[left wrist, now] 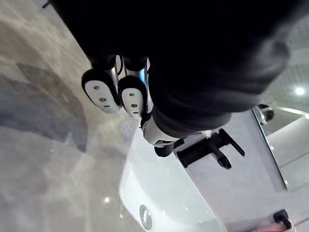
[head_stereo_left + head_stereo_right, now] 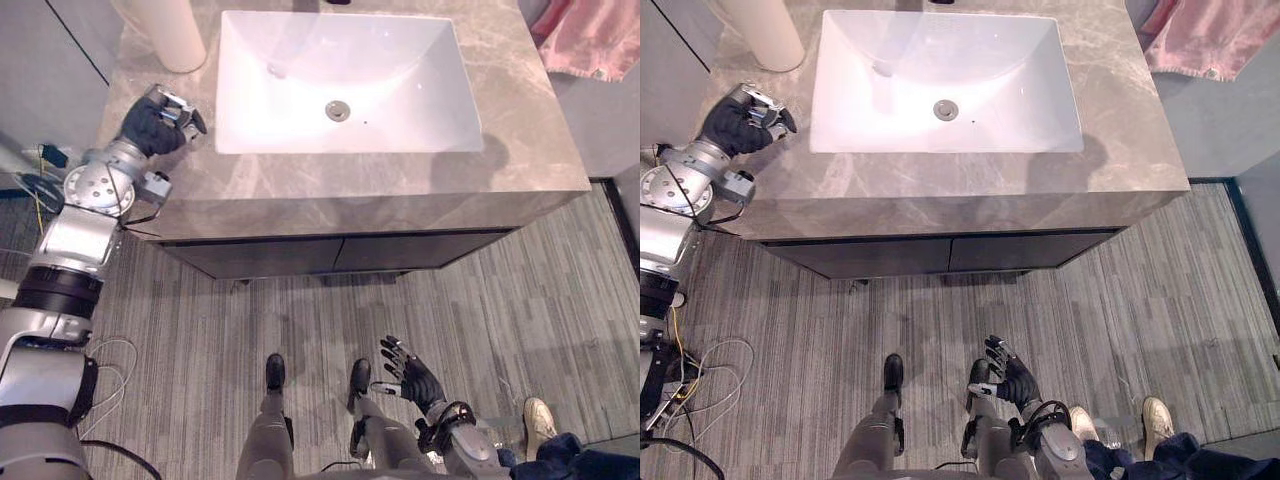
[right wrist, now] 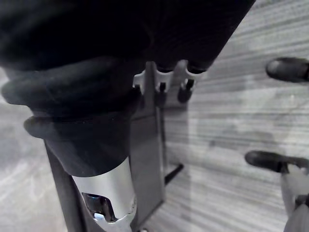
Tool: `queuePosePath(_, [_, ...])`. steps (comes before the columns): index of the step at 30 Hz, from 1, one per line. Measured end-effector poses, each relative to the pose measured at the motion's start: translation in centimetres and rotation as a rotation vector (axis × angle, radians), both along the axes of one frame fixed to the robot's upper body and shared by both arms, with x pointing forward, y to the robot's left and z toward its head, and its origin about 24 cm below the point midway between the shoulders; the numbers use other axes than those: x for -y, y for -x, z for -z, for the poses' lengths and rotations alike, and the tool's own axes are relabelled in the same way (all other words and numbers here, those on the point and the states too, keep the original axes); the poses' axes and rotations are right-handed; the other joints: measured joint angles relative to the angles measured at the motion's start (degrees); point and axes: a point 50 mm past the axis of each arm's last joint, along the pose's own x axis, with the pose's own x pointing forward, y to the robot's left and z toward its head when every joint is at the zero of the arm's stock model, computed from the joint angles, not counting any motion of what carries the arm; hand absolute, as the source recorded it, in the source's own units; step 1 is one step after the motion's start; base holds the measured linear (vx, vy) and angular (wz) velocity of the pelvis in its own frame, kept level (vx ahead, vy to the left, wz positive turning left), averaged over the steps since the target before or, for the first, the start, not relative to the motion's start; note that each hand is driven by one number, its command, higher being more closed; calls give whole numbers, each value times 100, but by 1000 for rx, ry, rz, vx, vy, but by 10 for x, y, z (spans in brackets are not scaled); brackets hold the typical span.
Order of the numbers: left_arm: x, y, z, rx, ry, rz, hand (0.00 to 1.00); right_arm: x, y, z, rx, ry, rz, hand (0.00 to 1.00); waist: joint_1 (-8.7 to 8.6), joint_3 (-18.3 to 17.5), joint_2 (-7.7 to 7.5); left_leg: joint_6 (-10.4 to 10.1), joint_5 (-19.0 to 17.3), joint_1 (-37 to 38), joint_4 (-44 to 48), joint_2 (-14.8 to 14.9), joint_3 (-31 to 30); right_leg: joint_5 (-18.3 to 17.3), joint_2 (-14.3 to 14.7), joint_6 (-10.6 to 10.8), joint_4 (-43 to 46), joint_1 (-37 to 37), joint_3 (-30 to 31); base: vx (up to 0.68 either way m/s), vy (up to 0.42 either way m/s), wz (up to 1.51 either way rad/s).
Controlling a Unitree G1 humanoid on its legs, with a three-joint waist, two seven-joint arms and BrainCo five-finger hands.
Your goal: Organize washtable
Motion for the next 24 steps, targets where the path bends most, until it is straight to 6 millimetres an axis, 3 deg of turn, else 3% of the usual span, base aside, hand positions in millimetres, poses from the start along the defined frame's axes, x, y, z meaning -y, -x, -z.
queuePosePath(12, [-43,-1,10,-21,167,-192,100,-3,1,1,-5,-12,3,0,-119,-38,-49,1,5,78,-86,-44,-8,-6,-41,28,1,46,-8,-4,7,1])
queuePosePath(20, [-36,-12,-29,62,182,-181,100,-4,2,1,-8,-16,-3,0,-126,-30,-69,29,26,78,-100,-42,8,-2,-36,30,2,28,11,2,-2,-1])
queuePosePath(24, [-37,-14,-47,84,167,-193,100,-5,2,1,-5,-16,-2,0,-188,62,-232,8,10,55,-103,-17,69,-2,-13,29,1,-35,82,-1,-12,-9])
